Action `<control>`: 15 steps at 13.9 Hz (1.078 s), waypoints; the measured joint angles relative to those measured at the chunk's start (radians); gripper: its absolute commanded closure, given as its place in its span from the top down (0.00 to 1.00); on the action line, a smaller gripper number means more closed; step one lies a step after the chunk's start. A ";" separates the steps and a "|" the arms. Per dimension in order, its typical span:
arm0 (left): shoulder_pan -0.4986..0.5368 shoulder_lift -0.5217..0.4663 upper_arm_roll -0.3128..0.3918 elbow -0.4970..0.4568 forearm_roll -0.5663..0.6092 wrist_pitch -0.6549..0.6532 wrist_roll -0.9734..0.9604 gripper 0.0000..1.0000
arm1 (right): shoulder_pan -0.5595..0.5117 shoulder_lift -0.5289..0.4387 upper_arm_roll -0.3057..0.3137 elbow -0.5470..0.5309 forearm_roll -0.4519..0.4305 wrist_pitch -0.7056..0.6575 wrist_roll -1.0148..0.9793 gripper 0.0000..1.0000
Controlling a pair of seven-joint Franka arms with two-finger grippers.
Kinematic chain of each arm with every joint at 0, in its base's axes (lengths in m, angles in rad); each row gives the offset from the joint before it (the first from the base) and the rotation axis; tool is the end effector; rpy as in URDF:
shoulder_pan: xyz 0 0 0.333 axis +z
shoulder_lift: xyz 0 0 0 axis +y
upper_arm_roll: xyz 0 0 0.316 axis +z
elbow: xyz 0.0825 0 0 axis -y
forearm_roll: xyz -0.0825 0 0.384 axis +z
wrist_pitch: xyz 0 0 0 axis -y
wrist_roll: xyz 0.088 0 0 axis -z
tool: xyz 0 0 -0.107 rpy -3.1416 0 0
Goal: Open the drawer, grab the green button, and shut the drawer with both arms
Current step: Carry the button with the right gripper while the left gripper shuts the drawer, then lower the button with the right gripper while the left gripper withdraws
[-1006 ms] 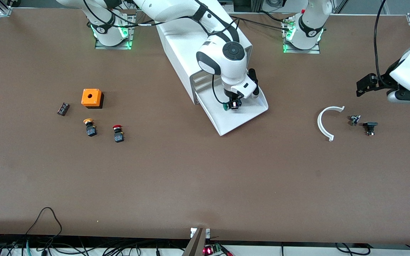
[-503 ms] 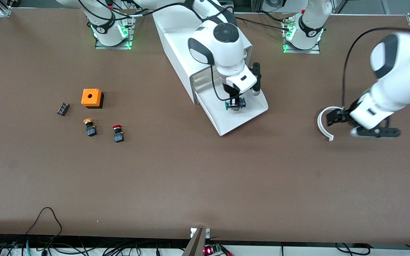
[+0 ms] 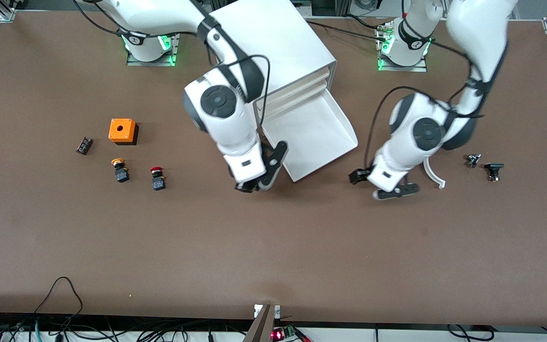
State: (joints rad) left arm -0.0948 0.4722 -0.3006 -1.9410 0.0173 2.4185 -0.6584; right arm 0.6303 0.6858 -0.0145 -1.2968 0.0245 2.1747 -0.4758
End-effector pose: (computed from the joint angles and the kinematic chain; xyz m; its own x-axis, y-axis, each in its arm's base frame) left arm 0.5797 -0.2328 0.2509 0.9596 0.2758 -0.0554 0.2805 -0.9532 0.1127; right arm 0.6148 0.4395 0.3590 0.4547 0.8731 0.1758 0.8780 -0.4726 0.0757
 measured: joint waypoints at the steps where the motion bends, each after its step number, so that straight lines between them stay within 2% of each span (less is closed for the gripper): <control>1: -0.031 0.029 0.001 0.000 0.000 0.021 -0.057 1.00 | -0.017 0.000 -0.004 -0.023 0.001 0.003 0.045 0.29; 6: -0.105 0.057 -0.009 -0.037 0.000 0.040 -0.159 1.00 | -0.050 -0.002 -0.017 -0.107 -0.001 0.004 0.368 0.30; 12: -0.139 -0.013 -0.173 -0.165 0.000 0.040 -0.163 1.00 | -0.110 -0.055 -0.035 -0.277 -0.023 -0.001 0.706 0.33; 15: -0.138 -0.048 -0.234 -0.199 0.000 0.011 -0.164 1.00 | -0.155 -0.098 -0.037 -0.386 -0.093 0.021 0.823 0.33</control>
State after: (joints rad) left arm -0.2328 0.4246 -0.5350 -2.1399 0.0174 2.4291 -0.8220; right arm 0.4751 0.5879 -0.0516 -1.6833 -0.0686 2.1952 0.3471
